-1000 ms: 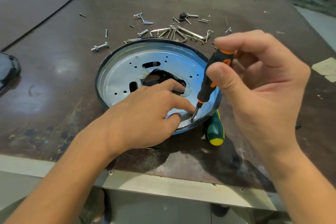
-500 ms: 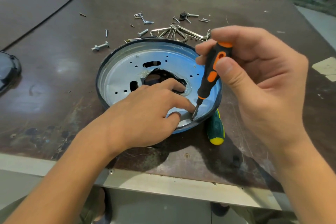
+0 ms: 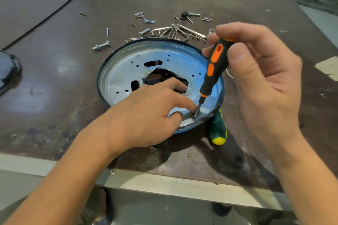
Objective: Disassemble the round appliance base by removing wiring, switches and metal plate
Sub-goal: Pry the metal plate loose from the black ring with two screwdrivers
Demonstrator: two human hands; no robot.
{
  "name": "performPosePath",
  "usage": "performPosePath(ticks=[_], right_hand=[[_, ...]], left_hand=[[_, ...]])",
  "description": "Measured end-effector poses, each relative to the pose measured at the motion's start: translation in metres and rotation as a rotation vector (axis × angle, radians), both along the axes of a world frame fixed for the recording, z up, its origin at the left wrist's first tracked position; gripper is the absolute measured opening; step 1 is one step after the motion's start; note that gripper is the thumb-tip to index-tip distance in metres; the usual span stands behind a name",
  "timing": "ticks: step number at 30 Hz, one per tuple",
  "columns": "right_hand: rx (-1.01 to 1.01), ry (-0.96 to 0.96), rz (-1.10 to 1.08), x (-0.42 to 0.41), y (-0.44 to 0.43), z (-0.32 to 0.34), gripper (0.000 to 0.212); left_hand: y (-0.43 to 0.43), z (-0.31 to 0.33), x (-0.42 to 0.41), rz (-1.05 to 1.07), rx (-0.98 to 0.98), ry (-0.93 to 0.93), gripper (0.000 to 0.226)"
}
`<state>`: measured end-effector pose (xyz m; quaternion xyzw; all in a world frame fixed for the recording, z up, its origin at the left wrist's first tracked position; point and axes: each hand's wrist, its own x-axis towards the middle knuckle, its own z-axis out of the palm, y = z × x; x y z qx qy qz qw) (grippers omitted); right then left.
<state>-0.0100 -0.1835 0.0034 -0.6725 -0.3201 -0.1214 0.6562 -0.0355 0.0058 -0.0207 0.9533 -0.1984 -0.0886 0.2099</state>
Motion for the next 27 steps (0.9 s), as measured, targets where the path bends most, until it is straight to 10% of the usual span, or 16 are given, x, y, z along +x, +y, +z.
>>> performPosePath(ticks=[27], right_hand=[[0.011, -0.063, -0.081, 0.004, 0.000, 0.006, 0.036]], left_hand=[[-0.001, 0.001, -0.001, 0.007, -0.014, 0.015, 0.039]])
